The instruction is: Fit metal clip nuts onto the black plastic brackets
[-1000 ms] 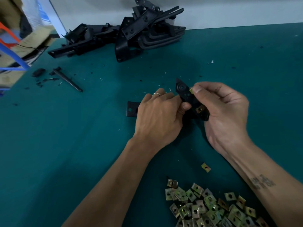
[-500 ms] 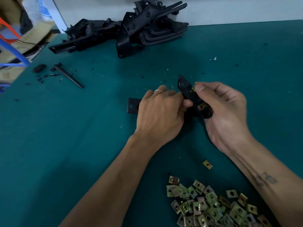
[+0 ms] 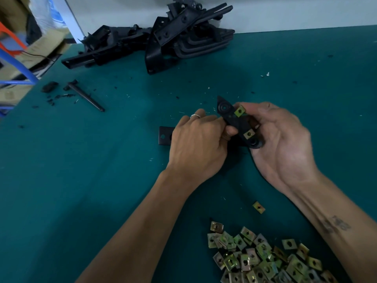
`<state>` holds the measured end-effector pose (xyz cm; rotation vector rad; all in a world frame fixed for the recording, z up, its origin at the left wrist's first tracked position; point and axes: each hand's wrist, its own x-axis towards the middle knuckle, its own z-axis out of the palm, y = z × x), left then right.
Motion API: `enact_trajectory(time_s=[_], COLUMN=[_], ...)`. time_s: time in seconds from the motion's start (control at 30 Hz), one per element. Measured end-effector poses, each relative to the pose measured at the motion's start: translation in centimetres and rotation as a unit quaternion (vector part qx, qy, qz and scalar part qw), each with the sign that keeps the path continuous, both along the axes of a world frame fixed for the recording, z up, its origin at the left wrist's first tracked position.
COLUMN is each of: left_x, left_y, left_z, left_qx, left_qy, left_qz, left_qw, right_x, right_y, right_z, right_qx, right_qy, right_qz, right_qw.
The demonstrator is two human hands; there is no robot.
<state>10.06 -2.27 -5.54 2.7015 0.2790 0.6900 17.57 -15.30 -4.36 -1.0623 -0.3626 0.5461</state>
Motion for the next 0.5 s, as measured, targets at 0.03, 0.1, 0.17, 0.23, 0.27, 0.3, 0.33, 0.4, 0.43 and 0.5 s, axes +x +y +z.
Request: enact_trajectory(time_s=[0.03,0.1,0.17,0.23,0.27,0.3,0.33,0.4,0.43,0.5], left_x=[-0.02,-0.03,0.02,0.06,0.07,0.05,0.04,-0.01,-0.02,0.03], left_y=[0.04,0.10,0.09,0.01,-0.04,-0.03,0.01,0.03,0.01,-0.03], left_z=[-0.02,-0.07,-0.13,-0.12,-0.09,-0.10,-0.13,-0.17,-0.18,-0.15], left_qx=[-0.002,-0.007,-0.010,-0.008,-0.004,-0.001,0.001,0.007,0.011,0.016], left_qy=[-0.002,-0.008,-0.011,-0.017,-0.022,-0.028,-0.033,-0.040,-0.043,-0.044], left_qz=[0.000,-0.004,-0.009,-0.009,-0.008,-0.008,-0.008,-0.010,-0.012,-0.015], left_qw=[1.000,1.000,1.000,1.000,1.000,1.000,0.999,0.999,0.999,0.999], right_x=[0.06,0.04,-0.11,-0.20,-0.26,-0.32,-0.46,-0.67,-0.69,-0.62], right_y=[0.01,0.10,0.22,0.33,0.37,0.44,0.54,0.72,0.76,0.80], right_z=[-0.03,-0.10,-0.06,-0.01,0.03,0.03,0.05,0.05,0.06,0.01], right_qx=[-0.009,-0.017,-0.022,-0.027,-0.029,-0.027,-0.023,-0.012,-0.012,-0.020], right_qy=[-0.005,-0.010,-0.010,-0.008,-0.009,-0.012,-0.013,-0.013,-0.013,-0.018], right_qz=[-0.007,-0.028,-0.041,-0.050,-0.054,-0.057,-0.058,-0.062,-0.068,-0.079], right_qw=[1.000,0.999,0.999,0.998,0.998,0.998,0.998,0.998,0.998,0.996])
